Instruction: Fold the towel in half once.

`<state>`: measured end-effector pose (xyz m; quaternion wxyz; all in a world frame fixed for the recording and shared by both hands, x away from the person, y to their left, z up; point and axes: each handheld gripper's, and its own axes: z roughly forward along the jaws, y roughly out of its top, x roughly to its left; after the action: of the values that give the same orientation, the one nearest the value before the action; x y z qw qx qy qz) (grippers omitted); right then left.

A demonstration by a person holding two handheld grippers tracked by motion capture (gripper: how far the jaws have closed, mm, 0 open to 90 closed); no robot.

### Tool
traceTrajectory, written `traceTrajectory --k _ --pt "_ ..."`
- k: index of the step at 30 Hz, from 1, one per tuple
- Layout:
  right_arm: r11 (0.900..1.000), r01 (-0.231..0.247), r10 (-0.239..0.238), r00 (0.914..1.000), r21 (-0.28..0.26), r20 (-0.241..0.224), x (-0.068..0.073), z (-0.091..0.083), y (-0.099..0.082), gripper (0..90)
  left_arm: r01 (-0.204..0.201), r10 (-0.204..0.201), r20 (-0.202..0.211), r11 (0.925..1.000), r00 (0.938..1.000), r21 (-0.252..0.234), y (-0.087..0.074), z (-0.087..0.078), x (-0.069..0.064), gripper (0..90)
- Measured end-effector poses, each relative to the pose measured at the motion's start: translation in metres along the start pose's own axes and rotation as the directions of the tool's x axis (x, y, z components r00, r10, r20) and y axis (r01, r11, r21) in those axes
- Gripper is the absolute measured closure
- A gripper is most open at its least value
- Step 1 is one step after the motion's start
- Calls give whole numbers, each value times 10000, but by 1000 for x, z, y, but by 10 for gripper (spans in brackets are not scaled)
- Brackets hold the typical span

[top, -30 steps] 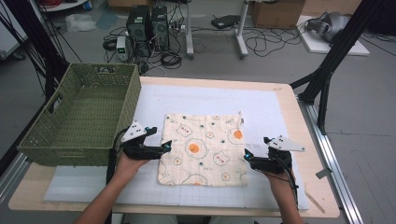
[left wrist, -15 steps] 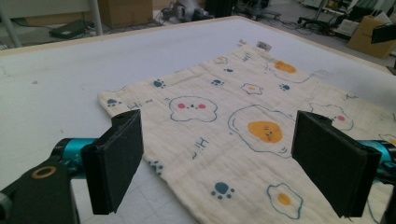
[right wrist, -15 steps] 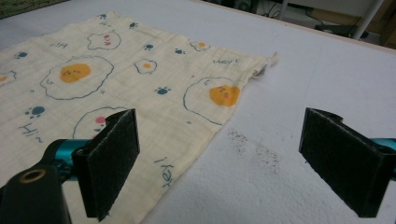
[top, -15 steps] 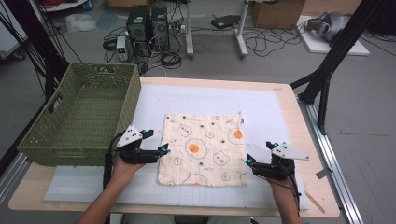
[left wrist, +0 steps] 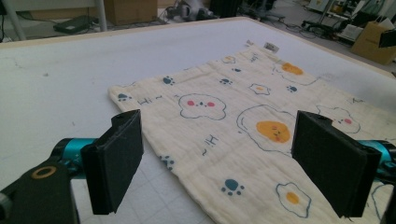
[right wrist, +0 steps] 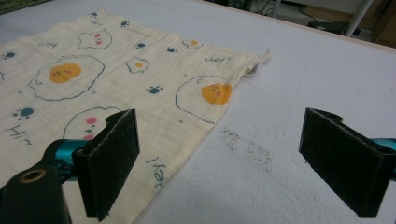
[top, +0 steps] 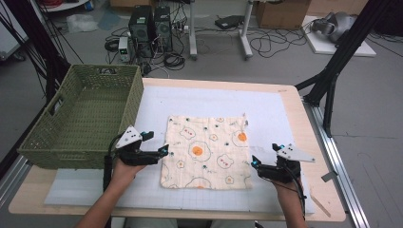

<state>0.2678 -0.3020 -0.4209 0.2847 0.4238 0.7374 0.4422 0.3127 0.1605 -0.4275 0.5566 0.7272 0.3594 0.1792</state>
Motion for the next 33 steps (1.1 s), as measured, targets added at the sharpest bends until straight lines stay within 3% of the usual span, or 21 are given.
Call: traceTrajectory --k 2,7,13,15,16,18,22,27,31,33 --pt "10000 -65 65 10000 0 2 -1 0 0 116 0 0 -11 10000 10000 64 0 0 1 173" --pt "9999 -139 139 9999 88 -28 -1 1 -1 116 481 -482 46 9987 9988 168 -1 3 3 173" --pt "9998 -101 103 9999 168 -86 -2 3 -1 116 460 -457 -93 9980 9989 427 1 9 4 173" --pt "9999 -55 57 9999 151 -139 -1 3 -1 116 1051 -1056 143 9940 9943 312 5 11 7 174" --pt "9999 -56 59 9998 137 -175 0 3 -1 116 1128 -1134 162 9931 9934 312 7 12 7 174" --pt "9999 -77 80 9997 125 -238 0 3 0 116 925 -926 27 9953 9957 301 14 15 8 174" --pt "9999 -22 26 9995 138 -311 0 2 0 116 929 -923 -209 9952 9955 321 29 26 13 175" --pt "9998 -172 175 9989 76 -446 2 2 1 116 767 -727 -581 9946 9957 699 45 47 22 178" --pt "9999 -93 97 9985 84 -531 3 3 2 116 950 -901 -617 9921 9940 815 54 64 31 182" --pt "9999 -100 105 9985 85 -545 2 3 2 116 1006 -932 -710 9889 9931 1092 54 73 35 200"
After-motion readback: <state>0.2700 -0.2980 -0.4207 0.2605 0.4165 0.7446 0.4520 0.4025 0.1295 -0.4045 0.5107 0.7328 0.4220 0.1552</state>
